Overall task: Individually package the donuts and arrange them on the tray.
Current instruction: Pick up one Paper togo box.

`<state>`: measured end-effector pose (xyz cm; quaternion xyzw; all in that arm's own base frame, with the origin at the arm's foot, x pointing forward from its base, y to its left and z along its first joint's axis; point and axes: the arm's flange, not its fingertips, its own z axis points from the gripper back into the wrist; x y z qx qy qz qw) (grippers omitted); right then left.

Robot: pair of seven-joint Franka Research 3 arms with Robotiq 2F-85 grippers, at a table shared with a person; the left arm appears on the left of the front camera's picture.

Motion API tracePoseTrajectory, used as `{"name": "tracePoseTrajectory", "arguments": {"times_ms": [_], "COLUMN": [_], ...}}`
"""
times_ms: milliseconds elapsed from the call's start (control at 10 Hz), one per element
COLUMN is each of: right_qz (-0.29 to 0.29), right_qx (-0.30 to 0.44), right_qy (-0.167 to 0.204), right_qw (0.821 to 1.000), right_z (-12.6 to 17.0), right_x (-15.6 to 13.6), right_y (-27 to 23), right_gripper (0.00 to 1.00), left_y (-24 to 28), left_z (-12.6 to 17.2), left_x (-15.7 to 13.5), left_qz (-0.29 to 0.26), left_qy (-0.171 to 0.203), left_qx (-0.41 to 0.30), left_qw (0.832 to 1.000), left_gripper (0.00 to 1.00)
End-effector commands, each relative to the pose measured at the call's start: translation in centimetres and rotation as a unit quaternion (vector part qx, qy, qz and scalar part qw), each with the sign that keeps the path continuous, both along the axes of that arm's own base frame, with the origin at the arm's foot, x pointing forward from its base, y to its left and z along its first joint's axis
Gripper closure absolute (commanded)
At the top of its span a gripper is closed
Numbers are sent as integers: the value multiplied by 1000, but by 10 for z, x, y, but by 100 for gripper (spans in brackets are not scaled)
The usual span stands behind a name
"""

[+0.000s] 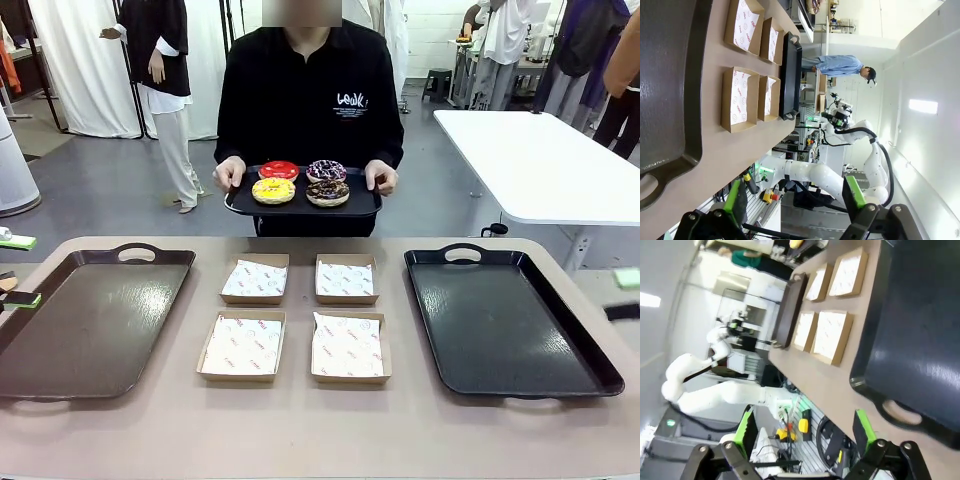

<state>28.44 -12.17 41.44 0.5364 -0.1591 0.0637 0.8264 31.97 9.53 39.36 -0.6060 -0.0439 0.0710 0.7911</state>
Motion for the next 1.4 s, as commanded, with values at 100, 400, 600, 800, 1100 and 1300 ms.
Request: {"name": "tracePoseTrajectory", "arguments": {"times_ms": [100,400,600,800,1100,1300], "right_qz": [1,16,3,-18,-10,-13], "right_qx": [-128,-282,-355,-392,-356,-398], "right_qy": [31,32,24,22,34,13], "right_qw": [991,959,934,920,934,917], "right_z": [54,66,59,45,40,34], "right_x": [76,137,169,186,187,187], "right_y": [74,156,195,221,221,224], "right_gripper": [0,0,0,0,0,0], "left_y": [1,1,1,1,1,1], "left_z": [2,2,2,2,2,2], "left_x": [-1,-1,-1,-1,-1,-1], "left_qz": [1,1,1,1,1,1], "left_qy": [-4,-4,-4,-4,-4,-4], "left_qx": [-5,-5,-5,-5,-5,-5], "left_qw": [1000,1000,1000,1000,1000,1000], "left_gripper": [0,0,0,0,0,0]}}
